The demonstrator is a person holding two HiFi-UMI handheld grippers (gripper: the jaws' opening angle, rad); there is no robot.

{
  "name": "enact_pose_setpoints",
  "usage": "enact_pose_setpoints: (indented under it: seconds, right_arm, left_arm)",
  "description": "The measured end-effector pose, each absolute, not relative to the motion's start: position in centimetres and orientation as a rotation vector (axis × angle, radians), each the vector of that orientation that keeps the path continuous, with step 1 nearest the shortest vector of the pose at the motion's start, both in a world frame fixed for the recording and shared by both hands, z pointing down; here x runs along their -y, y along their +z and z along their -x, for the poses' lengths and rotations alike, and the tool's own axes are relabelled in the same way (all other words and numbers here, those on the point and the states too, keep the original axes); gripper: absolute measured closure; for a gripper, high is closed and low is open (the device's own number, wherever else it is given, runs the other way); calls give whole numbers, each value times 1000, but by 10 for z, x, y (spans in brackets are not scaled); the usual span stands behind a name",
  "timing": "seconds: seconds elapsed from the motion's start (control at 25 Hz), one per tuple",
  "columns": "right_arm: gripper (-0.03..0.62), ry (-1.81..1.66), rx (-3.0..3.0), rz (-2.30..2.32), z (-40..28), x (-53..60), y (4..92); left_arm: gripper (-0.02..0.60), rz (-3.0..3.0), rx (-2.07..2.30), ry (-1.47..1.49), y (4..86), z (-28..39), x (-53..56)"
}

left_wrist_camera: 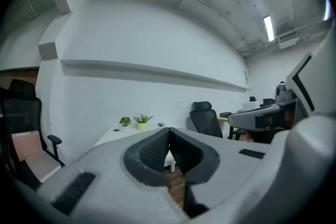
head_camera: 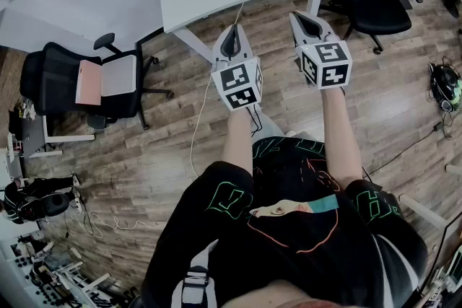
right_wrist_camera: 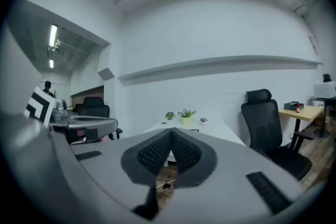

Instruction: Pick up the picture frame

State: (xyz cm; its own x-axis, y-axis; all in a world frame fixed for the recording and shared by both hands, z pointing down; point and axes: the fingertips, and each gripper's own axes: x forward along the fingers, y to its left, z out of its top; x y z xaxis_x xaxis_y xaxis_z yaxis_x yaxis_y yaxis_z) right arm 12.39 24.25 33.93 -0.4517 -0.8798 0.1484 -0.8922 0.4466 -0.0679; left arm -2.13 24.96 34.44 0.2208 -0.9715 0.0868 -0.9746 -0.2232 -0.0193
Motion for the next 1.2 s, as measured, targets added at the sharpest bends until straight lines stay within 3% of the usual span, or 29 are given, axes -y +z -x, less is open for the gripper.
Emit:
enact_pose_setpoints:
  seconds: [0.52,1.2]
  right_arm:
    - [589,367,2586,-1643,-106,-185,365]
    - [589,524,2465,-1673,-11,-42,397]
  left_arm:
    - [575,-2336,1698,-47,373,47,-211]
    - [574,-2254,1662,104,404,153,-48]
